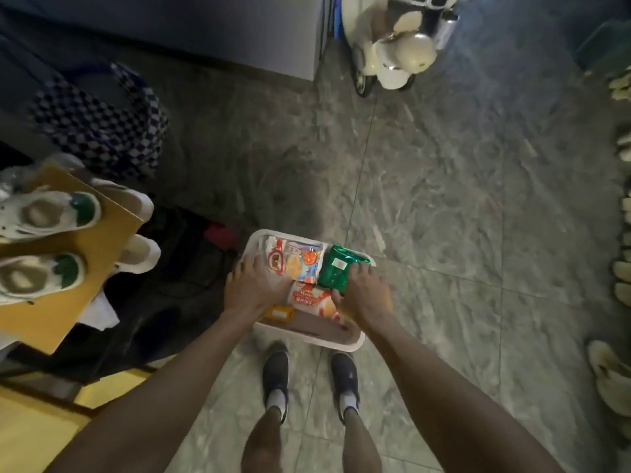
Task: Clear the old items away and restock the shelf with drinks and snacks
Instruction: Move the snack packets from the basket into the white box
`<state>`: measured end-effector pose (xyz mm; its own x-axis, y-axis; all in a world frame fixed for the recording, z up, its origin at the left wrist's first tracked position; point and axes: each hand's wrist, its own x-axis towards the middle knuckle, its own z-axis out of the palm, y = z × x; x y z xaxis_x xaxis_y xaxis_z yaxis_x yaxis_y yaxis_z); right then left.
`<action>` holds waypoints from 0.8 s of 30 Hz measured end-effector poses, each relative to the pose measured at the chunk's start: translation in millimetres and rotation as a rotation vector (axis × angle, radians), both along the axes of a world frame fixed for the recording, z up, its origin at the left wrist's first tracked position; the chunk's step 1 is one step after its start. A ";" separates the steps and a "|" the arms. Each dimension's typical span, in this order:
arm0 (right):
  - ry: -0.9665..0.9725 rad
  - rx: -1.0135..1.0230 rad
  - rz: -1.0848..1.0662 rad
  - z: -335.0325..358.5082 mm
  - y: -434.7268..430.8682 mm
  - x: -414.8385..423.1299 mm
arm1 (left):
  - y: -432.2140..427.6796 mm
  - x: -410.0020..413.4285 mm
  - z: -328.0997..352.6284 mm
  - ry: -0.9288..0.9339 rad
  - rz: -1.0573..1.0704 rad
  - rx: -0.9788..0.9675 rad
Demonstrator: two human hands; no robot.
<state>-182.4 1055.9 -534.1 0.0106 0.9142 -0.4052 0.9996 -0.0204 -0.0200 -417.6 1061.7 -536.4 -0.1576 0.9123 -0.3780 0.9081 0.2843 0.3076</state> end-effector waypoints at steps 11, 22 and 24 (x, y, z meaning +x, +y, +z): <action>0.002 -0.061 -0.070 -166.3 42.9 21.0 | 60.4 35.4 -177.7 -0.012 -0.199 -0.136; 0.174 0.021 -0.057 -188.1 37.9 23.8 | 59.3 36.8 -192.1 0.086 -0.188 0.094; 0.228 0.046 -0.073 -174.6 39.5 18.7 | 58.9 33.6 -175.5 0.058 -0.154 0.115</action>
<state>-163.6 1095.4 -708.8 -0.0100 0.9320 -0.3624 0.9650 -0.0860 -0.2477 -384.0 1120.6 -712.0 -0.0313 0.9641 -0.2639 0.9551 0.1067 0.2764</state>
